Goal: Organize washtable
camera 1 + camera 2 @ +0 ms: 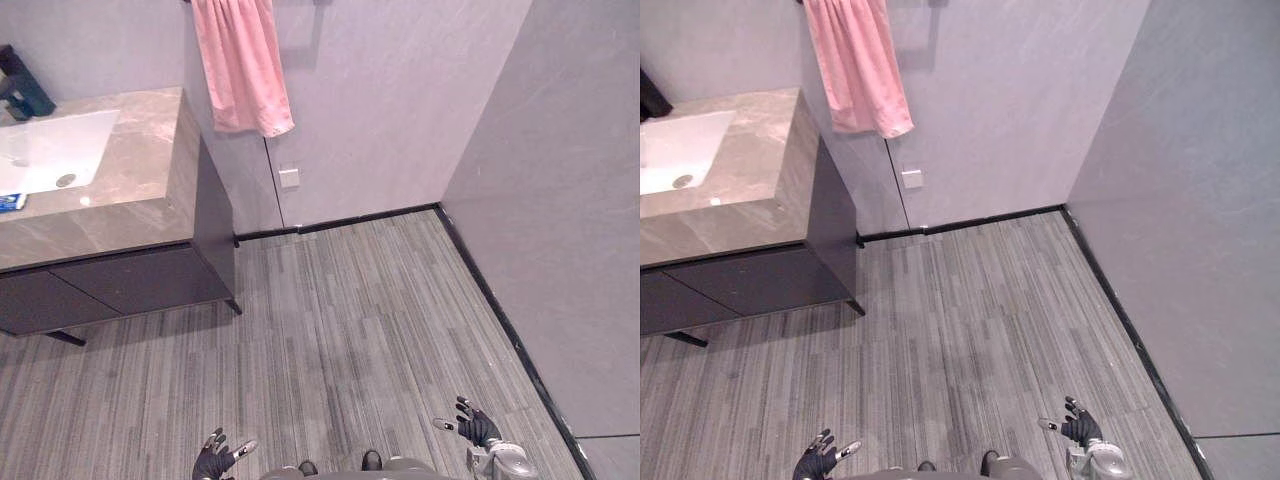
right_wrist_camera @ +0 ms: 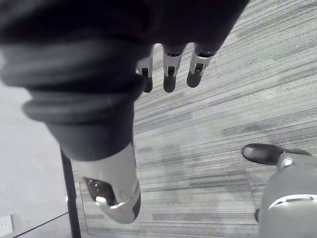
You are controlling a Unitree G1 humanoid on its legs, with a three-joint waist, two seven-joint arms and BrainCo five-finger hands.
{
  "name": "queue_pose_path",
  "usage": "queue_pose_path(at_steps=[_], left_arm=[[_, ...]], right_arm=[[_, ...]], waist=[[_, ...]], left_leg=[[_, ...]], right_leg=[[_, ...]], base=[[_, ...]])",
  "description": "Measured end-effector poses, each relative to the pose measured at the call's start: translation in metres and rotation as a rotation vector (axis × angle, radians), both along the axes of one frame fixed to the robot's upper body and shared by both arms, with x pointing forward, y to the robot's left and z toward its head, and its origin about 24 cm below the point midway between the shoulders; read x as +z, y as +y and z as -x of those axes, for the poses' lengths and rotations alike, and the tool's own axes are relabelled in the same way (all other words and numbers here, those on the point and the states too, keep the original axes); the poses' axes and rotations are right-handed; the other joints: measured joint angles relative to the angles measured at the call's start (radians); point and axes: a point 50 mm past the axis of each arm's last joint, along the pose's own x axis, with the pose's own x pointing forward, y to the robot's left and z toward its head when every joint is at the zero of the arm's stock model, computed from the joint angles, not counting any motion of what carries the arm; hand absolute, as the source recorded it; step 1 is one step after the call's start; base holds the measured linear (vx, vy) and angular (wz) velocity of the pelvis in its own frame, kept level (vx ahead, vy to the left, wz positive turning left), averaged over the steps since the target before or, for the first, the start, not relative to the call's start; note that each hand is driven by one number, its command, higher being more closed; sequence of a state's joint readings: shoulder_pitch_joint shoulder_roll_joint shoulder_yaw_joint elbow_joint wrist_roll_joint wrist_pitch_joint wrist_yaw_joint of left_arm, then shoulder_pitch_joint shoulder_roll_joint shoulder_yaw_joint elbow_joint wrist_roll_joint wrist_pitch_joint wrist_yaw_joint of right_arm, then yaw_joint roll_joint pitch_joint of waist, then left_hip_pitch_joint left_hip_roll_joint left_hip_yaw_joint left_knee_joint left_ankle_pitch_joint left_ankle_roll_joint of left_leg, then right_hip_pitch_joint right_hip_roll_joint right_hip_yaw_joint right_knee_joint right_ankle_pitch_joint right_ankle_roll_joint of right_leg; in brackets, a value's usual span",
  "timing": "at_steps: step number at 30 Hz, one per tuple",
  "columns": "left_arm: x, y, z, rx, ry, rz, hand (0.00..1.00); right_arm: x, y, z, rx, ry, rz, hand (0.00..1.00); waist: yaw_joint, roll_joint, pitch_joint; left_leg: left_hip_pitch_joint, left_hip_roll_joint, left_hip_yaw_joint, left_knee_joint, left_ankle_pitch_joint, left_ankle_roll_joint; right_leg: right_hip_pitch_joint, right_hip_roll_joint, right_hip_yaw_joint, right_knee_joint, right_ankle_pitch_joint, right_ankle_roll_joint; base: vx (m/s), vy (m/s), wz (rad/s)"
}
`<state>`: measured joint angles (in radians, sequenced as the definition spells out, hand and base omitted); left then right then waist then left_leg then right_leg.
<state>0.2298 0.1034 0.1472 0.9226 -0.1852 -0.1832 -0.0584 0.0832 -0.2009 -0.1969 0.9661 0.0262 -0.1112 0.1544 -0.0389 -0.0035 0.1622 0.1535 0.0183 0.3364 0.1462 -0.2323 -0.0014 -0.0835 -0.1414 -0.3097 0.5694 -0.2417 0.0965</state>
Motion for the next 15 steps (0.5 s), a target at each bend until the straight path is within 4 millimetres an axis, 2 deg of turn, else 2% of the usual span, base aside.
queue_pose_path(at_steps=[2,3,5,7,8,9,10,11,12,13,14,15], left_arm=[[0.001,0.001,-0.005,-0.003,-0.012,-0.005,0.0],[0.002,0.003,-0.006,-0.003,-0.014,-0.009,0.0],[0.003,0.003,-0.009,0.002,-0.023,-0.017,0.0],[0.004,0.003,-0.015,0.004,-0.035,-0.021,0.0],[0.005,0.004,-0.018,0.001,-0.043,-0.023,0.0],[0.005,0.005,-0.019,0.0,-0.046,-0.027,0.0],[0.006,0.007,-0.02,-0.002,-0.047,-0.03,0.0],[0.004,0.005,-0.018,0.003,-0.038,-0.024,0.0],[0.003,0.001,-0.017,0.008,-0.032,-0.012,0.0],[0.002,-0.002,-0.018,0.011,-0.037,-0.002,0.0],[0.003,-0.005,-0.021,0.013,-0.044,0.004,0.0],[0.003,-0.008,-0.025,0.011,-0.059,0.013,0.0]], right_arm=[[-0.001,0.001,0.003,-0.001,0.01,-0.005,0.0],[-0.002,0.002,0.004,-0.002,0.016,-0.008,0.0],[-0.001,0.002,0.002,0.002,0.011,-0.008,0.0],[0.0,0.003,-0.003,0.013,0.0,-0.008,0.0],[0.0,0.004,-0.005,0.016,-0.006,-0.009,0.0],[0.0,0.004,-0.005,0.016,-0.007,-0.008,0.0],[0.0,0.002,-0.002,0.012,0.001,-0.006,0.0],[-0.001,0.0,0.004,0.008,0.015,-0.001,0.0],[-0.002,-0.002,0.007,0.003,0.022,0.005,0.0],[-0.002,-0.001,0.007,0.003,0.021,0.002,0.0],[-0.001,0.0,0.004,0.004,0.014,0.001,0.0],[-0.001,0.0,0.003,0.004,0.012,-0.001,0.0]], waist=[[0.0,-0.01,0.008],[-0.002,-0.002,0.014],[-0.003,0.007,0.014],[-0.006,0.025,0.022],[-0.008,0.032,0.027],[-0.011,0.028,0.028],[-0.019,0.008,0.028],[-0.03,0.005,0.027],[-0.034,0.014,0.021],[-0.032,0.033,0.012],[-0.033,0.042,0.008],[-0.038,0.059,0.01]], left_leg=[[0.035,-0.015,-0.011,-0.019,-0.01,0.011],[0.066,-0.021,-0.022,-0.04,-0.011,0.014],[0.081,0.007,-0.029,-0.047,-0.019,0.002],[0.084,0.058,-0.039,-0.052,-0.02,-0.012],[0.093,0.084,-0.044,-0.07,-0.011,-0.033],[0.096,0.086,-0.046,-0.082,-0.007,-0.043],[0.126,0.085,-0.061,-0.099,-0.018,-0.077],[0.167,0.097,-0.078,-0.115,-0.037,-0.107],[0.176,0.118,-0.084,-0.111,-0.038,-0.112],[0.151,0.142,-0.088,-0.055,-0.032,-0.126],[0.103,0.165,-0.092,0.03,-0.032,-0.13],[0.005,0.211,-0.104,0.218,-0.023,-0.145]], right_leg=[[-0.048,-0.055,-0.03,0.152,0.006,-0.006],[-0.083,-0.089,-0.066,0.226,-0.026,-0.019],[-0.127,-0.098,-0.115,0.192,-0.065,-0.04],[-0.187,-0.072,-0.157,0.082,-0.054,-0.042],[-0.22,-0.043,-0.151,-0.035,-0.004,-0.034],[-0.221,-0.033,-0.139,-0.101,0.037,-0.031],[-0.222,-0.033,-0.098,-0.187,0.112,-0.037],[-0.224,-0.031,-0.072,-0.141,0.188,-0.106],[-0.223,-0.024,-0.083,-0.107,0.154,-0.101],[-0.226,-0.009,-0.095,-0.084,0.101,-0.113],[-0.222,0.004,-0.107,-0.091,0.083,-0.123],[-0.192,0.026,-0.129,-0.134,0.069,-0.126]], base=[[0.13,0.022,0.11],[0.19,-0.007,0.15],[0.22,-0.042,0.13],[0.26,-0.095,0.19],[0.31,-0.139,0.2],[0.32,-0.161,0.35],[0.47,-0.277,0.46],[0.43,-0.276,0.44],[0.54,-0.348,0.25],[0.36,-0.252,0.08],[0.44,-0.339,0.16],[0.43,-0.332,0.35]])
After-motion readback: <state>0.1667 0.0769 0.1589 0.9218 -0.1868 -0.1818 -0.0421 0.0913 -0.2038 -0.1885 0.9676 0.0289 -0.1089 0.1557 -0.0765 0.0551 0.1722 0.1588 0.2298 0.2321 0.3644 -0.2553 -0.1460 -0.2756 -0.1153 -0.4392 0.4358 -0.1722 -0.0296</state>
